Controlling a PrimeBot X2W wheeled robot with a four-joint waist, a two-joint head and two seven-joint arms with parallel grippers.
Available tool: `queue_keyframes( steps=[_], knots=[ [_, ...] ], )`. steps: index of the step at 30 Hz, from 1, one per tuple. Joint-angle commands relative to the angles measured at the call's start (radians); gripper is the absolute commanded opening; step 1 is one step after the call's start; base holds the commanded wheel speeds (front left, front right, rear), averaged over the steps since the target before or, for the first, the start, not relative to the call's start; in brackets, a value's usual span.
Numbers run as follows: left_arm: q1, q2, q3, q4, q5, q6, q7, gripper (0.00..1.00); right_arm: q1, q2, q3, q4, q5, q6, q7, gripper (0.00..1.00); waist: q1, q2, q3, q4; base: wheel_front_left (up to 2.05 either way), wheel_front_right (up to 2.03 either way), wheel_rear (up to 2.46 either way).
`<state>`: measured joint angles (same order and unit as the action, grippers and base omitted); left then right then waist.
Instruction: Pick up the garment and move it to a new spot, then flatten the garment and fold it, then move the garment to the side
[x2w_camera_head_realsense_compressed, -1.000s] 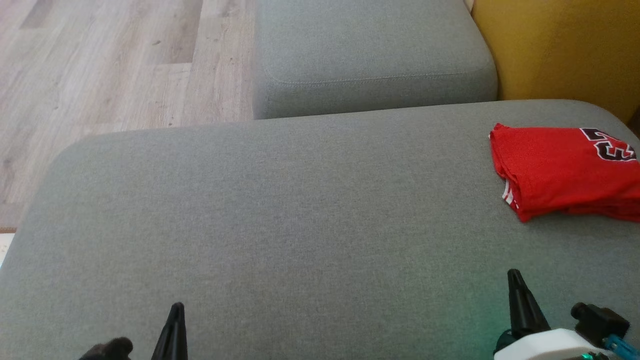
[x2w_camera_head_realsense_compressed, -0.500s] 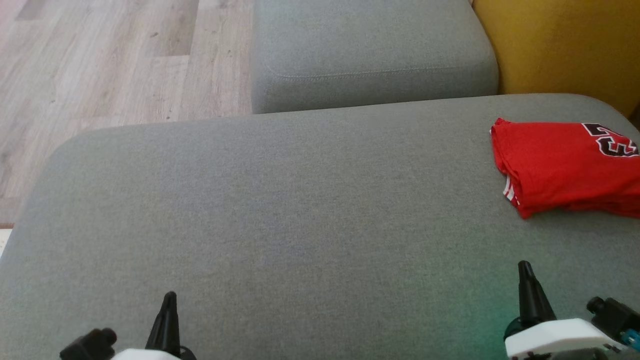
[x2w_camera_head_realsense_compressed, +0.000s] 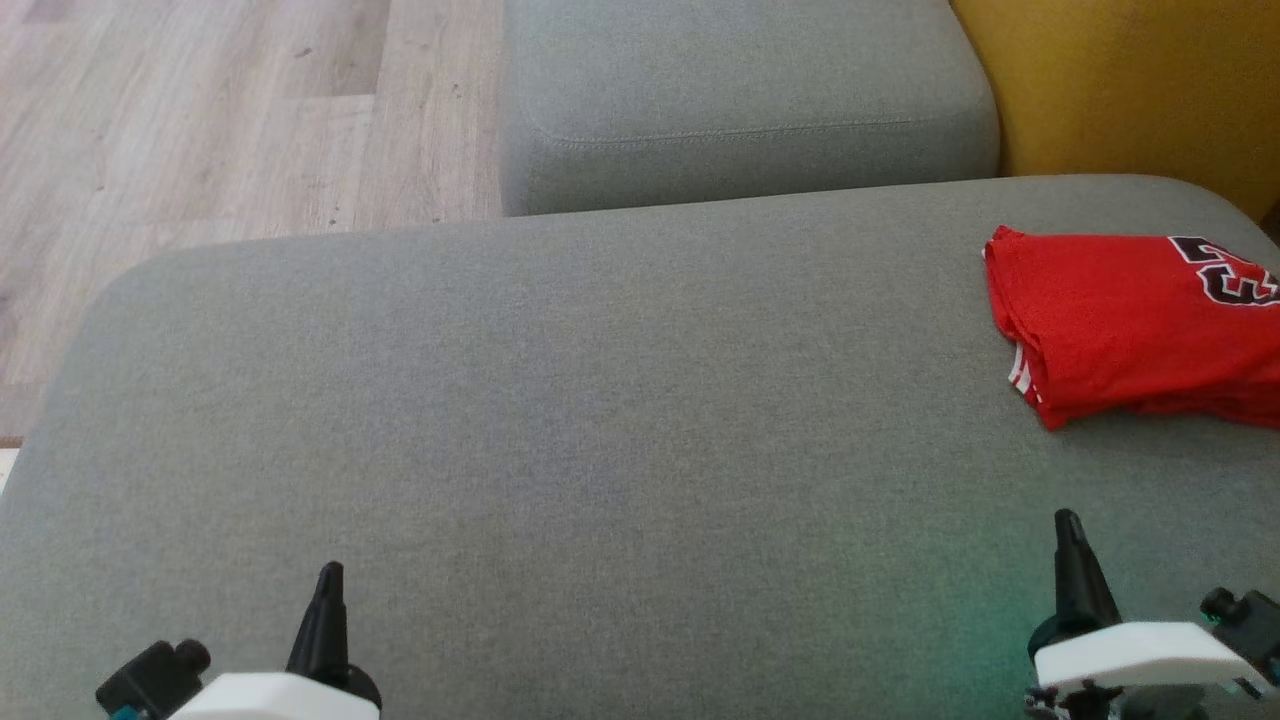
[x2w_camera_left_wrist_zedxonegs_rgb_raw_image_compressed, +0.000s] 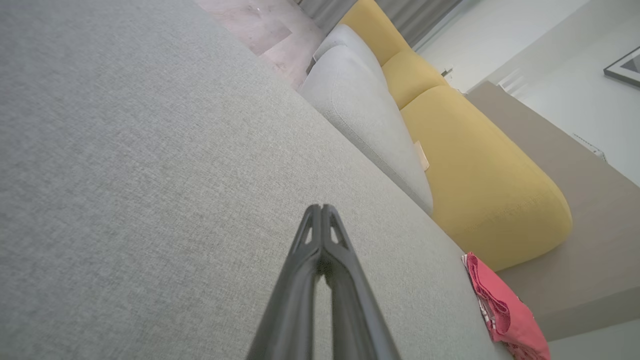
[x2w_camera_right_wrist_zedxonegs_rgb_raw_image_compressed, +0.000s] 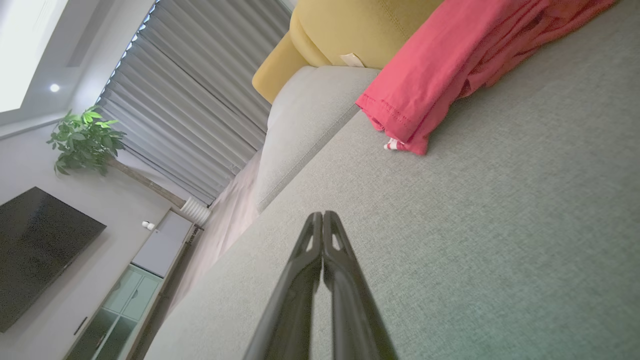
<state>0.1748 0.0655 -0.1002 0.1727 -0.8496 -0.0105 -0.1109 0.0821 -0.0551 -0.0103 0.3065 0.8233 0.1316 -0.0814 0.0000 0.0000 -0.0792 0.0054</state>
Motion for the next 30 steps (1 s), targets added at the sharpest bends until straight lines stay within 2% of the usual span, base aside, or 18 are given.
queue_keyframes(
  steps=[1, 30],
  knots=[
    [-0.058, 0.017, 0.028, -0.025, -0.020, -0.011, 0.004, 0.00, -0.065, -0.001, 0.002, -0.038, 0.023, 0.000, 0.005, 0.00, 0.0000, 0.0000, 0.001, 0.000, 0.00, 0.00, 0.00],
    [-0.159, 0.018, 0.091, 0.019, -0.377, -0.061, 0.087, 0.00, -0.122, 0.001, -0.046, -0.049, 0.372, -0.001, 0.091, 0.00, 0.0000, 0.0000, 0.038, -0.002, 0.00, 0.00, 0.00]
  ],
)
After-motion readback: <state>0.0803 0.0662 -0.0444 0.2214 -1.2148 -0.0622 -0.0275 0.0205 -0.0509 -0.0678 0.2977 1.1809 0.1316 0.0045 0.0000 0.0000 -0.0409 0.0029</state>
